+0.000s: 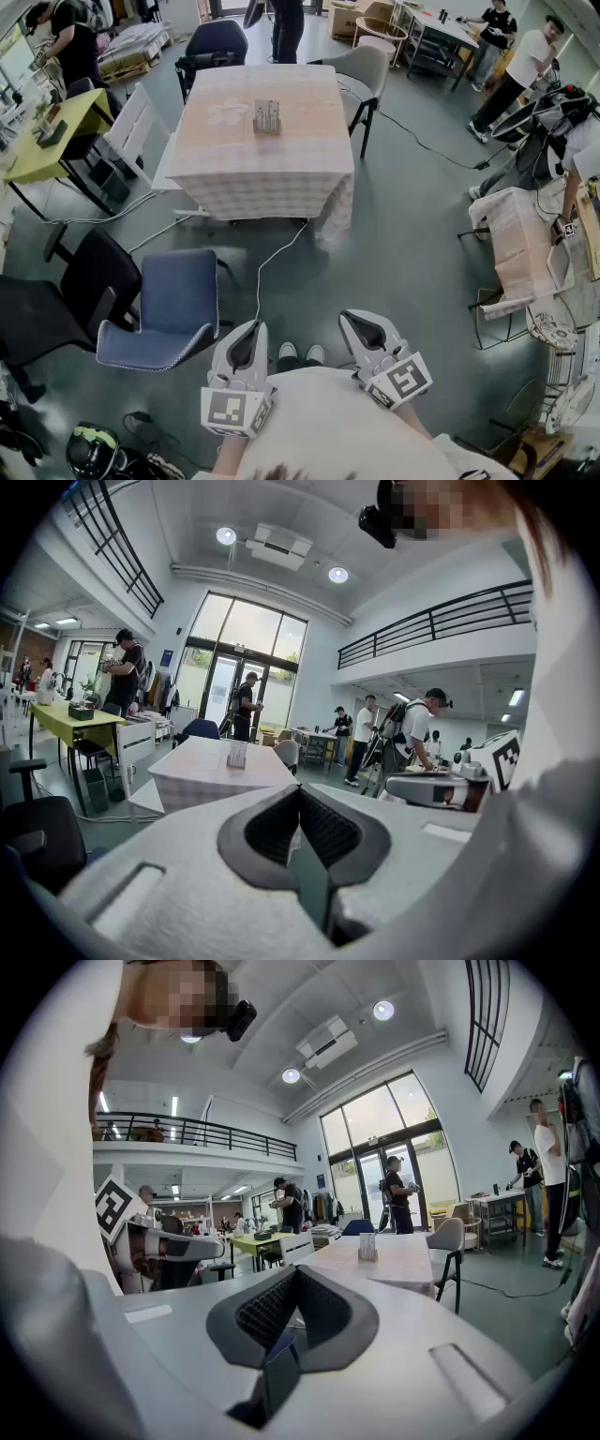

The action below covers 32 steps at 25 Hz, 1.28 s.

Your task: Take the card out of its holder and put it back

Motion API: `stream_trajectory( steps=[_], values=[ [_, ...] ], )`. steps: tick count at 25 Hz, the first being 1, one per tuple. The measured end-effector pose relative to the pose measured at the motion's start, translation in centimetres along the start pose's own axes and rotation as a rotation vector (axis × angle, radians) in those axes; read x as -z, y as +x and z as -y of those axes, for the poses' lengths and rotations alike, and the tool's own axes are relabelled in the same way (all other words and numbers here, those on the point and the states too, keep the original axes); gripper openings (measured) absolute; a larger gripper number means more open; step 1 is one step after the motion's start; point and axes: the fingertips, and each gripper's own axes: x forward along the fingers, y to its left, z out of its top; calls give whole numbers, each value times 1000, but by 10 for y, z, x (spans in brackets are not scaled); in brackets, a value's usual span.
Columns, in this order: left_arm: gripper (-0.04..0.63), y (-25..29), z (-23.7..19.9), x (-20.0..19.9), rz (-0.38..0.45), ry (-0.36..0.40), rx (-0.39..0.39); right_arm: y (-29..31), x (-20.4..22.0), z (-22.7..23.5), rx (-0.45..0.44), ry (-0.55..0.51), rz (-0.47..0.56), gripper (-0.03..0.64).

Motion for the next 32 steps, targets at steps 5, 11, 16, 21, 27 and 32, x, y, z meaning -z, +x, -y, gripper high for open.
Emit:
stream_trajectory(
  steps=[5,11,16,21,27,32],
  values=[
    [6,0,7,2,-7,16,7,-10,1,5,18,4,-1,-2],
    [6,3,15,4,-10,19,29,-16,1,6,26,4,-1,-2],
    [6,7,24,4,-4,18,45,-21,1,6,19,3,5,-2],
    [6,12,40,3,-1,23,55,-34,-2,10,-14,14,40,-2],
    [6,16,55,10,3,10,51,-54,3,21,-1,13,54,-2],
    [6,29,68,15,-7,1,54,-66,8,42,18,42,57,-2]
  ],
)
